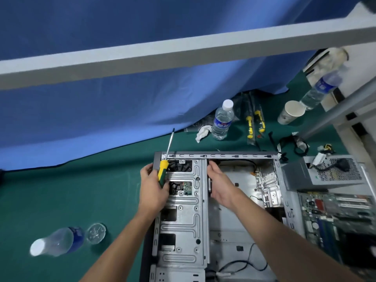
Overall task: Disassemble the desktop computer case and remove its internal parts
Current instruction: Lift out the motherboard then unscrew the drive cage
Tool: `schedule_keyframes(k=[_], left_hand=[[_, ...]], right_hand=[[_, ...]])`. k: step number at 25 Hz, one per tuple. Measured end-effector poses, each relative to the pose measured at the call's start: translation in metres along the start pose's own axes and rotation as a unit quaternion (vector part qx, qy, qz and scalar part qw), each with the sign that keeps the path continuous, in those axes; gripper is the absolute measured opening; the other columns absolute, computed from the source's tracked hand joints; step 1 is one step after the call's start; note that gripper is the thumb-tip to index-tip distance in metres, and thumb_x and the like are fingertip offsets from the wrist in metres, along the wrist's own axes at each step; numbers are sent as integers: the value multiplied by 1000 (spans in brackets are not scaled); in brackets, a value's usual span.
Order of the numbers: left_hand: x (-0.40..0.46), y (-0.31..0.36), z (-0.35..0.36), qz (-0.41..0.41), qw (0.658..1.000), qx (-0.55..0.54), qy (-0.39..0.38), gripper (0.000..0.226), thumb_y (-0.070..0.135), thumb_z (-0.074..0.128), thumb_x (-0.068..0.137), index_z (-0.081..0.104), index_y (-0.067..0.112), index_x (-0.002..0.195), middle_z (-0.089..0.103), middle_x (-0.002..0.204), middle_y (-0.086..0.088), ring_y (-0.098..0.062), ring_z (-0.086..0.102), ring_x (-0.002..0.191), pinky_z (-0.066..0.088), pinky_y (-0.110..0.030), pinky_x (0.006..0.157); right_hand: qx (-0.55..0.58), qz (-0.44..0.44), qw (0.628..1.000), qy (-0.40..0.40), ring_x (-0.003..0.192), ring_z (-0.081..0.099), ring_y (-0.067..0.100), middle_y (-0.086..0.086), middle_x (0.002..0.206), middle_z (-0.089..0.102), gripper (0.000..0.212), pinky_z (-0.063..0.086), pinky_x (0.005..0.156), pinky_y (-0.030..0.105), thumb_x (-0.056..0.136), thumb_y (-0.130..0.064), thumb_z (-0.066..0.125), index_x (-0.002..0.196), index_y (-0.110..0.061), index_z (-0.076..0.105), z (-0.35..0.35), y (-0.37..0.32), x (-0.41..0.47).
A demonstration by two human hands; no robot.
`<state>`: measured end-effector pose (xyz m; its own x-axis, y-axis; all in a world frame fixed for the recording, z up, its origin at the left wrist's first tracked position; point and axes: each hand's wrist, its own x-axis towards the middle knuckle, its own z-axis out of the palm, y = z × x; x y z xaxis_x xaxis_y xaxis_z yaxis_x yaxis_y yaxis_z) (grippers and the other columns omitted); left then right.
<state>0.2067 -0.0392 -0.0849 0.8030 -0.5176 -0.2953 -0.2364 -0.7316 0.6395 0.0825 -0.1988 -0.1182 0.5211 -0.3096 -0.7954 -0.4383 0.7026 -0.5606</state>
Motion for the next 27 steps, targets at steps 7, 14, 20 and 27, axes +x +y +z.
schedule_keyframes(k=[7,14,20,27], left_hand=[[0,-1,0,9,1000,-12,15,29,17,66,92,58,5,117,38,133,-3,-18,52,115,39,-27,104],[1,0,3,8,1000,0,26,27,21,67,91,58,6,112,38,135,-4,-20,55,110,44,-30,100],[-1,5,1,-3,1000,6,21,30,20,67,91,57,6,115,37,136,-4,-23,58,105,47,-34,97],[-1,6,1,7,1000,9,23,34,19,66,92,56,3,121,36,137,-6,-22,56,109,43,-29,102]], right_hand=[[-109,-74,984,123,134,35,16,-3,154,34,46,27,104,35,106,-39,34,151,-32,29,-9,-2,2],[-94,-92,982,137,123,39,13,-3,150,39,52,30,100,34,100,-44,48,148,-35,31,-22,2,-2],[-105,-106,977,155,134,41,21,2,150,41,48,32,100,32,103,-34,47,148,-31,34,-24,-1,-3],[-98,-139,962,213,138,37,23,2,154,37,46,31,101,32,104,-30,43,149,-27,36,-46,-8,-20]])
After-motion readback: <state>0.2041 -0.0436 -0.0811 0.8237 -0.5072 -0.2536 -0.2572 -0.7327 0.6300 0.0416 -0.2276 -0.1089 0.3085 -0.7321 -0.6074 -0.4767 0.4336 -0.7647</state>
